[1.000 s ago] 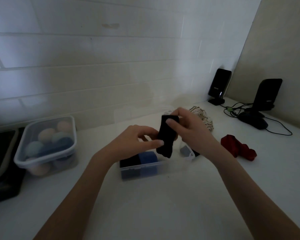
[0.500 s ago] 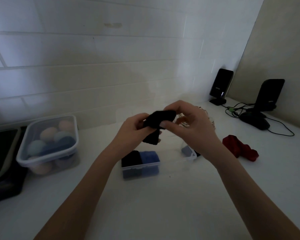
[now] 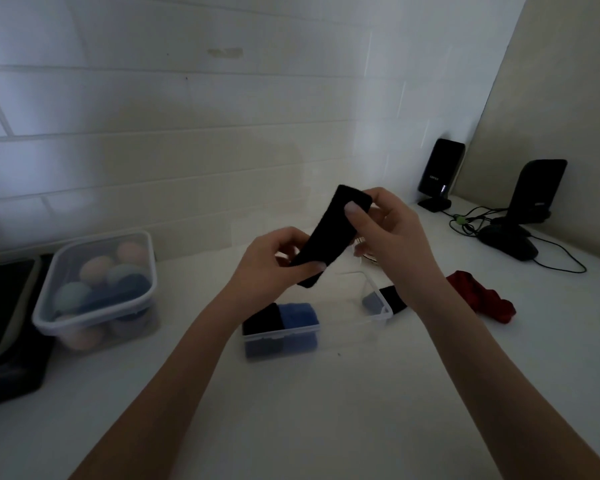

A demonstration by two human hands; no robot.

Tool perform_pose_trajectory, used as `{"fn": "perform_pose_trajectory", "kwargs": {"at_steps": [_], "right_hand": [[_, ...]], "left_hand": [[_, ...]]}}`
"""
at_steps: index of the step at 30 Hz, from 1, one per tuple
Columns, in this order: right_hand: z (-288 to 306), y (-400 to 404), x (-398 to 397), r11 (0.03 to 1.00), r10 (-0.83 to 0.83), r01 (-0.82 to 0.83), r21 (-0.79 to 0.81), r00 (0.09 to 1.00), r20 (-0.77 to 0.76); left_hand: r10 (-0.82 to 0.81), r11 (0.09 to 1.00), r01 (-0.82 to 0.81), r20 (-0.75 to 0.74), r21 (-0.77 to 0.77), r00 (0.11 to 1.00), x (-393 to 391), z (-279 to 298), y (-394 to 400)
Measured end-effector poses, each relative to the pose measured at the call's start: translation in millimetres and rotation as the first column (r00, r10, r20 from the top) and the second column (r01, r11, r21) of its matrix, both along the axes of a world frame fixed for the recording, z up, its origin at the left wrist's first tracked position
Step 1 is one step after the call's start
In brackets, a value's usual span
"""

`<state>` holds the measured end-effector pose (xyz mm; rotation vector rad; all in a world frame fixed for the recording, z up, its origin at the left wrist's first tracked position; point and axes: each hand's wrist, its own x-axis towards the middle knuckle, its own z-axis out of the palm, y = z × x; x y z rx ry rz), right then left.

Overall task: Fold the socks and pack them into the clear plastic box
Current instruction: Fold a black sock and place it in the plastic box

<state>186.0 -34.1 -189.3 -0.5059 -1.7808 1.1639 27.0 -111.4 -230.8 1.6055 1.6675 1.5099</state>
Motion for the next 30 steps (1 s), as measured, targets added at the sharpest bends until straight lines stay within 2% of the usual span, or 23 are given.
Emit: {"fn": "perform_pose_trajectory", "kwargs": {"at_steps": [2, 3, 6, 9, 11, 14, 16, 18, 21, 23, 26, 30], "right_hand": [[-1.3, -3.5, 1.6, 0.995, 0.096, -0.096, -0.008, 0.995, 0.02], [-2.0, -5.6, 2.4, 0.989, 0.146, -0.145, -0.008, 0.988, 0.042], [-3.6, -9.7, 3.7, 0.972, 0.234, -0.235, 0.0, 0.969, 0.08], [-3.0, -9.1, 1.9, 0.979, 0.202, -0.202, -0.012, 0.978, 0.053], [-1.2, -6.3, 0.9, 0.989, 0.141, -0.141, -0.051, 0.99, -0.003], [1.8, -1.4, 1.2, 0.995, 0.044, -0.047, -0.09, 0.998, -0.034], [0.9, -1.0, 1.4, 0.992, 0.072, -0.074, -0.098, 0.997, -0.023], [-2.8, -2.5, 2.8, 0.972, 0.201, -0.203, -0.118, 0.979, -0.03], [-9.9, -5.6, 5.6, 0.948, 0.315, -0.31, -0.066, 0.947, 0.072], [-14.1, -6.8, 3.8, 0.965, 0.262, -0.264, 0.0, 0.958, 0.115], [-17.0, -7.4, 0.5, 0.981, 0.154, -0.162, 0.106, 0.985, 0.08], [-20.4, -4.9, 3.3, 0.97, 0.145, -0.163, 0.18, 0.983, 0.111]], "left_hand": [[0.157, 0.985, -0.147, -0.106, 0.094, 0.982, -4.3, -2.2, 0.8], [0.181, 0.976, -0.164, -0.115, 0.14, 0.977, -5.2, -2.2, 0.7], [0.174, 0.968, -0.133, -0.187, 0.213, 0.967, -4.3, -1.7, 0.1], [0.08, 0.989, -0.045, -0.263, 0.138, 0.962, -1.6, -1.7, -1.2], [-0.061, 0.997, 0.07, -0.206, 0.037, 0.977, -0.7, 0.2, -2.7], [-0.242, 0.968, 0.243, 0.028, -0.067, 0.97, 5.3, 3.2, -4.9], [-0.233, 0.966, 0.246, 0.149, -0.074, 0.961, 7.7, 1.6, -3.8], [-0.188, 0.976, 0.206, 0.205, -0.07, 0.96, 8.2, 1.3, -2.8], [-0.15, 0.984, 0.171, 0.297, -0.048, 0.943, 6.0, 4.3, -3.7], [-0.146, 0.985, 0.169, 0.353, -0.035, 0.924, 5.0, 5.5, -4.0], [-0.131, 0.986, 0.161, 0.36, -0.054, 0.924, 6.5, 4.0, -2.9], [-0.122, 0.981, 0.171, 0.378, -0.097, 0.918, 7.6, 4.7, -2.9]]}}
